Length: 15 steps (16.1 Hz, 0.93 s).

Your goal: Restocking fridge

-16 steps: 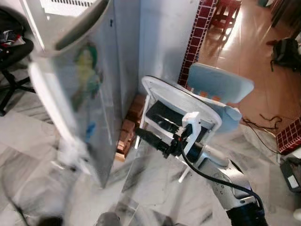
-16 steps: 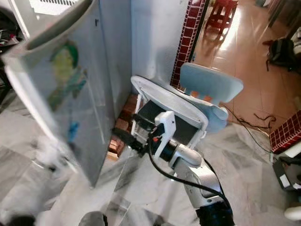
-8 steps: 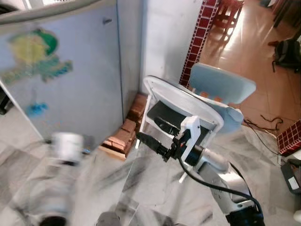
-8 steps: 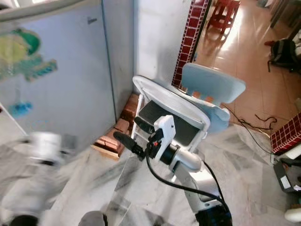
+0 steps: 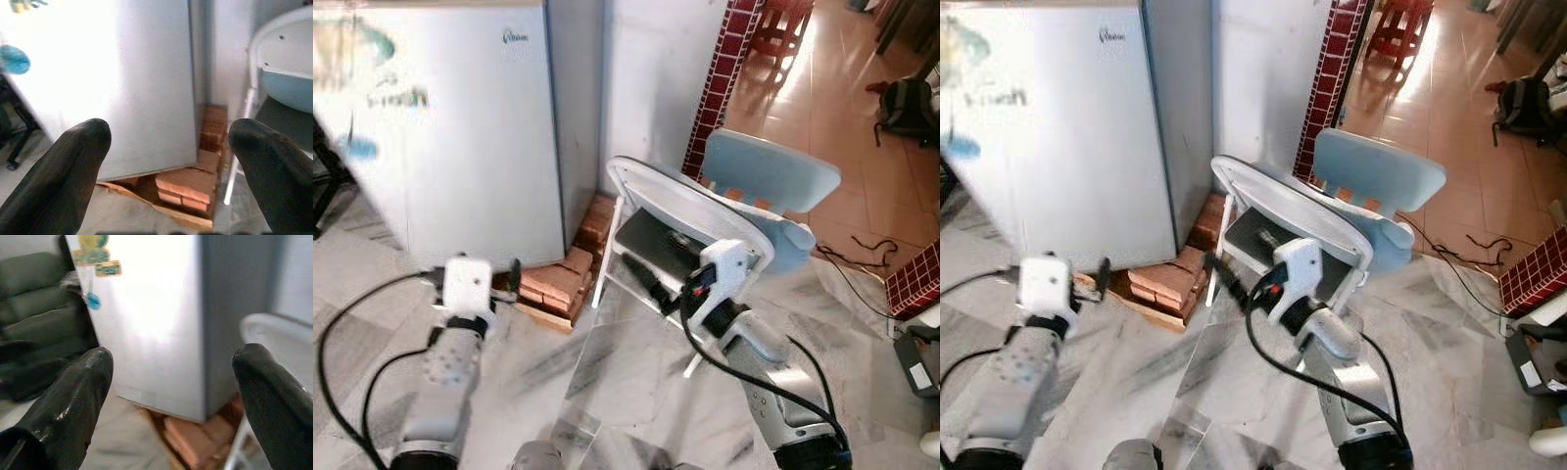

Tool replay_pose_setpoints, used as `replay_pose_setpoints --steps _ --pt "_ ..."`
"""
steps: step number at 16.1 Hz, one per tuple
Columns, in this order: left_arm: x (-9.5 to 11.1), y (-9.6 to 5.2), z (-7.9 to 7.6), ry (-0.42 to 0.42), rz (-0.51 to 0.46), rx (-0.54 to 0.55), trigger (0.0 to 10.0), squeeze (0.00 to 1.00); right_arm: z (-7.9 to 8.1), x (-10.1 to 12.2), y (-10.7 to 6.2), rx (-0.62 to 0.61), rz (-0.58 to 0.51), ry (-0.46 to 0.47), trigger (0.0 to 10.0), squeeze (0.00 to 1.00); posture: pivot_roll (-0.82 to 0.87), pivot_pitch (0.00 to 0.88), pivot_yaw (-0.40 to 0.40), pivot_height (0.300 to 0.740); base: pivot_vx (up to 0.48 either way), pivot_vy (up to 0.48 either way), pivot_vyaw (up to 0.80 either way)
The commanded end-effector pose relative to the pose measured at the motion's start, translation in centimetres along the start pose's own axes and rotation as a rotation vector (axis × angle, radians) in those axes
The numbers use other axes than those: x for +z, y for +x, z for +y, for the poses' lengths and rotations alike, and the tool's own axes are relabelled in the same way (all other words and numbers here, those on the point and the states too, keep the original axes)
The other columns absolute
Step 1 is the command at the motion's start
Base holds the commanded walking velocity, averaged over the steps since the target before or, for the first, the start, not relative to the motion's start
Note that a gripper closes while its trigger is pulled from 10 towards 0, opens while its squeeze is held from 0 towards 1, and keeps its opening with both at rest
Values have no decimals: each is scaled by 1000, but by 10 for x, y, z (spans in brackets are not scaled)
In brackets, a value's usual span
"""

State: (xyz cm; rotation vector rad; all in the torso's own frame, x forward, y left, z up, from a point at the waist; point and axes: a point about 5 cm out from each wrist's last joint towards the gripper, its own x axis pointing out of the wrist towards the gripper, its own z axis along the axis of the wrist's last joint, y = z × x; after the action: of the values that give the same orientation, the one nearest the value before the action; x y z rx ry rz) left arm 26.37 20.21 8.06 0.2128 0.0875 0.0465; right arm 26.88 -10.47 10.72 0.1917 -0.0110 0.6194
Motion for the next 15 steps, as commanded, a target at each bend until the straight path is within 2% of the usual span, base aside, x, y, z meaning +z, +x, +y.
replay_pose_setpoints --steps 1,4,5,7,12,15 --pt "7 0 2 -6 -6 -10 10000 0 -9 -5 -5 -91 3 -20 10000 0 130 81 -55 740 0 431 0" --pt "8 -1 -6 -23 1 -32 10000 0 -14 -7 -6 -131 6 -26 10000 0 124 80 -54 740 -80 424 0" --pt "9 -2 -11 -51 3 -42 10000 0 -17 -8 -6 -167 1 -17 10000 0 124 79 -55 740 -259 409 0" --pt "10 -5 -12 -81 7 -35 10000 0 -25 -10 -10 -245 -13 42 10000 0 127 78 -59 740 -291 384 0" --pt "17 -6 -20 -130 -16 -93 10000 0 -43 -11 -24 -416 -31 20 10000 0 126 56 -61 740 -273 398 0" --pt "19 -4 -22 -139 -20 -108 10000 0 -51 -11 -30 -463 -25 6 10000 0 122 54 -59 740 0 437 0"
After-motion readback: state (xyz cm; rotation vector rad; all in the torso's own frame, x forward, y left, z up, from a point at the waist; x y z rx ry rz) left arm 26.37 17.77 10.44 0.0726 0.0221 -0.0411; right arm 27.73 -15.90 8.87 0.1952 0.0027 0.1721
